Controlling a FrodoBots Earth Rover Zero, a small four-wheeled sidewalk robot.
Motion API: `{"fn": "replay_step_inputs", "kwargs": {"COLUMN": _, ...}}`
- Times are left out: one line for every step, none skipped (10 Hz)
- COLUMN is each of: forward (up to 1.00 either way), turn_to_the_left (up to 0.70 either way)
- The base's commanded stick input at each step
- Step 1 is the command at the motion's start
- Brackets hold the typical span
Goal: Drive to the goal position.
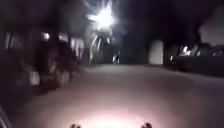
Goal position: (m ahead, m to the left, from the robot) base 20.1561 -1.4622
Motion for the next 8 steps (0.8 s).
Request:
{"fn": "replay_step_inputs", "kwargs": {"forward": 1.00, "turn_to_the_left": 0.00}}
{"fn": "replay_step_inputs", "kwargs": {"forward": 1.00, "turn_to_the_left": 0.00}}
{"fn": "replay_step_inputs", "kwargs": {"forward": 1.00, "turn_to_the_left": 0.00}}
{"fn": "replay_step_inputs", "kwargs": {"forward": 1.00, "turn_to_the_left": 0.00}}
{"fn": "replay_step_inputs", "kwargs": {"forward": 1.00, "turn_to_the_left": -0.10}}
{"fn": "replay_step_inputs", "kwargs": {"forward": 1.00, "turn_to_the_left": -0.25}}
{"fn": "replay_step_inputs", "kwargs": {"forward": 1.00, "turn_to_the_left": -0.39}}
{"fn": "replay_step_inputs", "kwargs": {"forward": 1.00, "turn_to_the_left": -0.40}}
